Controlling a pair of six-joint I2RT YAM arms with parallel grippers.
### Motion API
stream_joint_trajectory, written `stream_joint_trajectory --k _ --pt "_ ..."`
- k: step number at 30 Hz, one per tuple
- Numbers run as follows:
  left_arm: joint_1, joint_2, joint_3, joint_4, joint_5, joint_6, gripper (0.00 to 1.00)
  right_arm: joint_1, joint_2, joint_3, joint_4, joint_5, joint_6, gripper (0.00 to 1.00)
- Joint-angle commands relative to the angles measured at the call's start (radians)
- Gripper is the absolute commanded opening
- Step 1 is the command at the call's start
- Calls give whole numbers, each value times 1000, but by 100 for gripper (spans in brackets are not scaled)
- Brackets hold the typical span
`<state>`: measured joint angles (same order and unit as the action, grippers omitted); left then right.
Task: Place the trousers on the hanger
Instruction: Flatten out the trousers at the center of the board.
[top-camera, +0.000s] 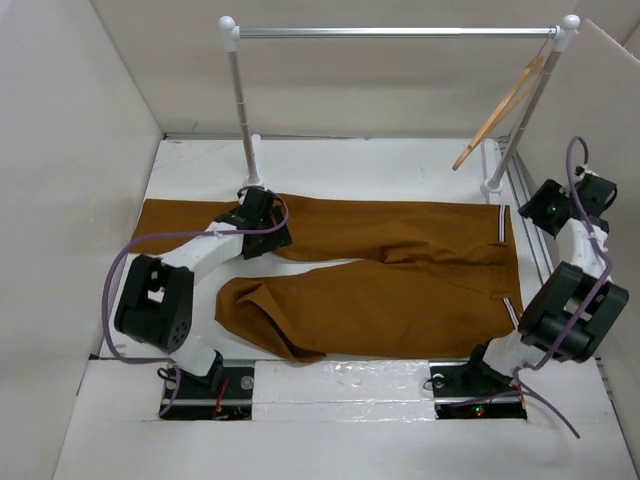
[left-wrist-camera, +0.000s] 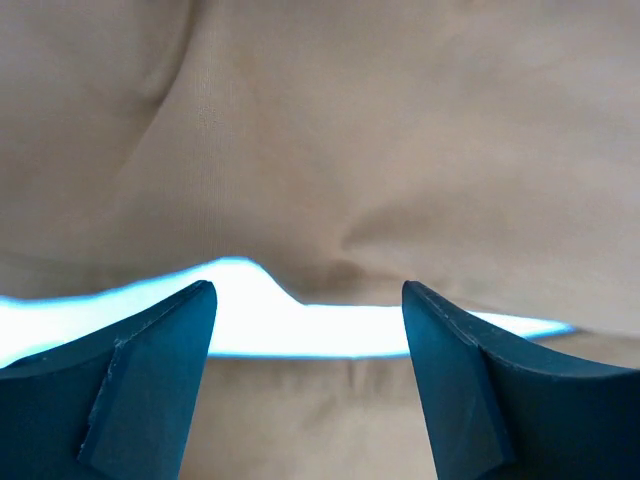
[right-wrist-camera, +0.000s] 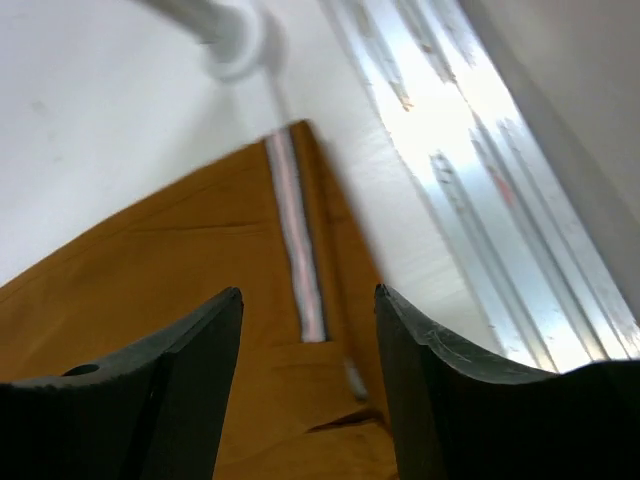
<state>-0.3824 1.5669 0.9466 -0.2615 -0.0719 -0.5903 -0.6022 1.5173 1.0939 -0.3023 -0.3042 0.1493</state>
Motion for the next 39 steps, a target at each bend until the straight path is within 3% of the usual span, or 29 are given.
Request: stream_joint_trajectory --k 1,5,6,9,10,12,13,14,15,16,18,19,25,29,31,37,39 --pt "-1 -139 90 -62 -34 24 70 126 -130 11 -14 31 -25 61" --pt "26 -249 90 -94 -190 -22 66 345 -290 -156 25 20 -22 13" --pt "69 -281 83 -99 -198 -31 65 475 -343 -199 66 10 -21 0" --pt "134 -312 52 -161 -169 -74 63 704 -406 -334 147 -38 -13 0" --pt "146 -324 43 -185 -178 -86 63 890 -408 -353 179 -44 -13 0" --pt "146 -388 32 -215 -222 -103 62 1074 -355 -324 215 -47 -27 0" --pt "146 -415 37 -216 -233 -106 61 1243 -323 -292 216 -50 -43 4" --pt "157 -441 47 -217 -244 -108 61 1318 -284 -245 200 -27 -101 11" --pt "157 -479 67 -220 -262 -109 61 1382 -243 -141 146 -12 -126 33" --pt "157 -493 120 -222 -275 -111 61 1441 -162 -93 137 -9 -137 45" --pt "157 -511 237 -242 -320 -111 60 1561 -80 1 118 -38 -218 64" --pt "157 -515 280 -251 -336 -109 60 1591 -40 97 106 -45 -235 68" --pt "157 -548 518 -249 -333 -98 60 1745 292 501 -102 -15 -437 72" --pt "157 -567 564 -240 -275 -98 60 1766 547 899 -326 33 -577 74" --pt "157 -574 572 -257 -270 -101 60 1766 674 987 -415 45 -594 74" --pt "157 -602 606 -274 -282 -80 60 1766 857 1116 -425 43 -571 75" --pt "157 -588 627 -294 -276 -74 60 1766 883 1136 -420 60 -534 69"
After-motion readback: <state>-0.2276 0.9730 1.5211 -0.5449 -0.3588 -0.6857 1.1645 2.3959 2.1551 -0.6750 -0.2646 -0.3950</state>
